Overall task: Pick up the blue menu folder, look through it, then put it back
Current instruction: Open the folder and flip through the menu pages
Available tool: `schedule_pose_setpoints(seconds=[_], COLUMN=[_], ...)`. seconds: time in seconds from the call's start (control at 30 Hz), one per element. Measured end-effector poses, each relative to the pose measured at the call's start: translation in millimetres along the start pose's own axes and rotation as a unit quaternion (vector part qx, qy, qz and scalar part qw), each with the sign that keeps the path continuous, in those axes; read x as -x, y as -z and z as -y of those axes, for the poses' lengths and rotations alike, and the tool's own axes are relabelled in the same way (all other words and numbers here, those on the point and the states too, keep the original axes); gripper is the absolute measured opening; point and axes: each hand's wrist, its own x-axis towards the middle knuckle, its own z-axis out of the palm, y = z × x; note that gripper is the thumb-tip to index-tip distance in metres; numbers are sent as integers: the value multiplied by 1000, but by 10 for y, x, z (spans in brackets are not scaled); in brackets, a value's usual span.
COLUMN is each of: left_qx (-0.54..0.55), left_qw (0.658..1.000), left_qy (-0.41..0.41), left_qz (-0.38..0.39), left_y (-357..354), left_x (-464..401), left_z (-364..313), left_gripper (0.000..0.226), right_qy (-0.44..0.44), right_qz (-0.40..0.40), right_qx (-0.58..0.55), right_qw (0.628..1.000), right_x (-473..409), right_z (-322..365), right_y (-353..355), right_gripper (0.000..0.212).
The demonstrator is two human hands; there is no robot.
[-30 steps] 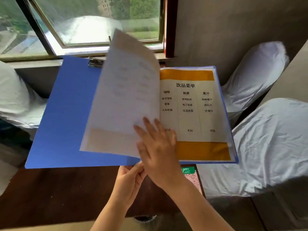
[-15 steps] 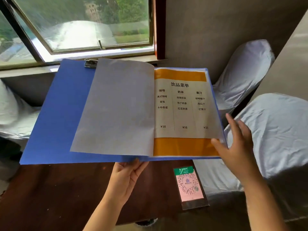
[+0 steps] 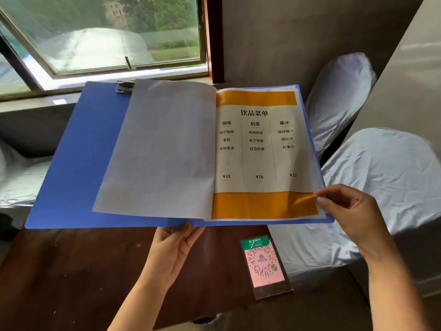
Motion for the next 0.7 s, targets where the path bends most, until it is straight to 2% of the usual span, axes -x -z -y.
schedule_pose_setpoints(seconds=[0.07, 0.17, 0.23, 0.27, 0.3, 0.33, 0.37, 0.4, 0.43, 0.5, 0.57, 0.63, 0.7], left_qx=[1, -2, 6, 9, 10, 11, 14, 17, 21, 20, 14, 14, 5], left_qw=[1000, 1000, 1000, 1000, 1000, 1000, 1000, 1000, 1000, 1000, 1000, 1000, 1000], left_qy=[-4, -5, -2, -1, 2, 4, 6, 6, 6, 3, -3, -13, -22], left_qz=[-1, -6, -9, -9, -10, -14, -18, -20, -18, -9, -3, 0, 6], left_y=[-4, -10, -3, -6, -9, -8, -4, 1, 5, 1, -17, -34, -55], left_x=[-16, -29, -29, -31, -31, -28, -23, -15, -7, 7, 19, 35, 57], left_z=[16, 42, 41, 37, 36, 39, 40, 39, 36, 28, 31, 42, 46], left_gripper=[42, 42, 42, 42, 41, 41, 41, 42, 42, 44, 43, 41, 40], right_qy=[11, 53, 98, 110, 88, 42, -15, -63, -83, -89, -18, 93, 186], right_qz=[-27, -123, -173, -180, -162, -118, -60, -19, 18, 62, 66, 92, 165], right_qx=[39, 149, 144, 53, -100, -288, -440, -536, -532, -391, -214, -48, 78], right_qw=[999, 980, 969, 976, 978, 950, 896, 842, 843, 914, 974, 990, 965], right_x=[-20, -13, 10, 26, 33, 33, 20, -6, -37, -88, -125, -148, -156], right_z=[75, 253, 424, 520, 633, 728, 795, 826, 875, 955, 1067, 1130, 1095], right_y=[-79, -163, -212, -245, -292, -358, -424, -493, -578, -792, -1006, -1200, -1368], right_gripper=[26, 14, 13, 11, 11, 16, 23, 29, 35, 36, 18, 12, 35])
